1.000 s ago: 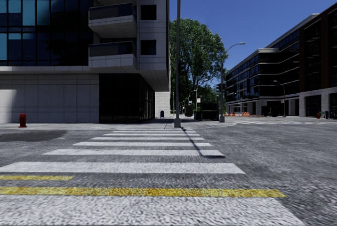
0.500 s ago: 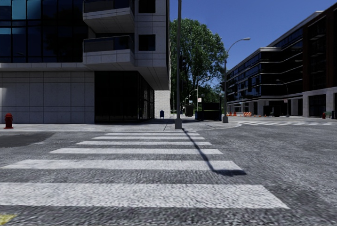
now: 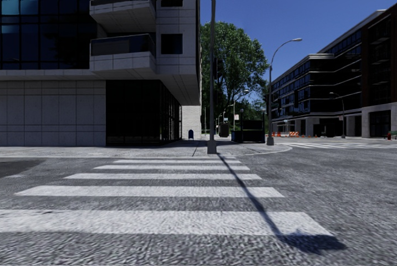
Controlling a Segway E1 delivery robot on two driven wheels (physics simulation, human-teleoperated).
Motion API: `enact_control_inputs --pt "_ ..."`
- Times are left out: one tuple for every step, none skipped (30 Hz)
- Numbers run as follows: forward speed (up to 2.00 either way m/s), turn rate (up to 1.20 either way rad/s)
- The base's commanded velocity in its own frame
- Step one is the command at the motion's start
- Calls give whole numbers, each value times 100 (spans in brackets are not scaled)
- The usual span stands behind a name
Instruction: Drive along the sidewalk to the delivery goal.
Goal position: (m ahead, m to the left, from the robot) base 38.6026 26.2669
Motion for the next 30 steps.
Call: enact_control_inputs --pt "173 0" --pt "173 0" --pt "173 0" --pt "173 0" --pt "173 0" --pt "173 0" --pt "173 0" --pt "173 0" --pt "173 0" --pt "173 0" --pt "173 0" --pt "173 0" --pt "173 0" --pt "173 0" --pt "173 0" --pt "173 0" --pt "173 0" --pt "173 0" --pt "173 0" --pt "173 0" --pt "173 0" --pt "173 0" --pt "173 0" --pt "173 0" --pt "173 0" --pt "173 0" --pt "173 0" --pt "173 0" --pt "173 0" --pt "173 0"
